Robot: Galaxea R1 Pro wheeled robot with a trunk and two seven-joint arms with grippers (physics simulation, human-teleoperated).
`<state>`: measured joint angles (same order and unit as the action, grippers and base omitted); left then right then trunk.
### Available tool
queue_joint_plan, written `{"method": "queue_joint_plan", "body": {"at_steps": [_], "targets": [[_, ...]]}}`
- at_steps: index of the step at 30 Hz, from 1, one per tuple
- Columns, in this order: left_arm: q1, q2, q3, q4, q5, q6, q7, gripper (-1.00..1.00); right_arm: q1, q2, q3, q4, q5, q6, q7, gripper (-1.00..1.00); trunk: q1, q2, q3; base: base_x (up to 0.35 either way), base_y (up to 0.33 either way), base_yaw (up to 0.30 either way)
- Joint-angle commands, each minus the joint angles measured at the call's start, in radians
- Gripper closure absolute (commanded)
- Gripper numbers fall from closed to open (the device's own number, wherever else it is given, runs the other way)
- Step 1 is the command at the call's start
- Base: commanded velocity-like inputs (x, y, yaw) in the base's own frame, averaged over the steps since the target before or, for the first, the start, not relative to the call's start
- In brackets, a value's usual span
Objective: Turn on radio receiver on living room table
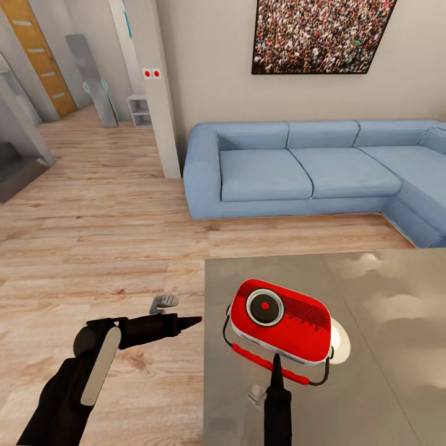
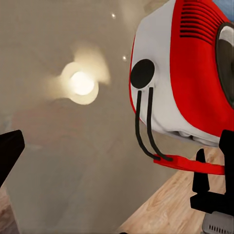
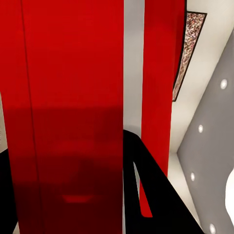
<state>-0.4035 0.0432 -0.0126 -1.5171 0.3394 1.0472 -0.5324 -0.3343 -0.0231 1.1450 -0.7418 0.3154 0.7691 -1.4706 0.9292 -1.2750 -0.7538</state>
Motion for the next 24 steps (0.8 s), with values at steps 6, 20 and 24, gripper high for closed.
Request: {"method": "queue_joint_plan", "body": {"at_steps": [6, 20, 24], "targets": [[0.0, -0.003, -0.001, 0.0, 0.001, 0.0, 0.0, -1.0, 0.0, 0.003, 0.001, -0.001, 0.004, 0.001, -0.001, 1.0, 0.0, 0.0, 0.0, 0.0, 0.0, 0.0], [-0.003, -0.05, -0.002, 0.0, 0.001, 0.0, 0.0, -1.0, 0.012, 0.006, 0.0, 0.001, 0.003, 0.0, 0.001, 1.0, 0.0, 0.0, 0.0, 0.0, 0.0, 0.0], [-0.009, -0.032, 0.006, 0.022, -0.004, -0.011, 0.003, -1.0, 0.017, 0.006, -0.01, 0.014, -0.002, 0.001, -0.006, 1.0, 0.0, 0.0, 0.0, 0.0, 0.0, 0.0]]}}
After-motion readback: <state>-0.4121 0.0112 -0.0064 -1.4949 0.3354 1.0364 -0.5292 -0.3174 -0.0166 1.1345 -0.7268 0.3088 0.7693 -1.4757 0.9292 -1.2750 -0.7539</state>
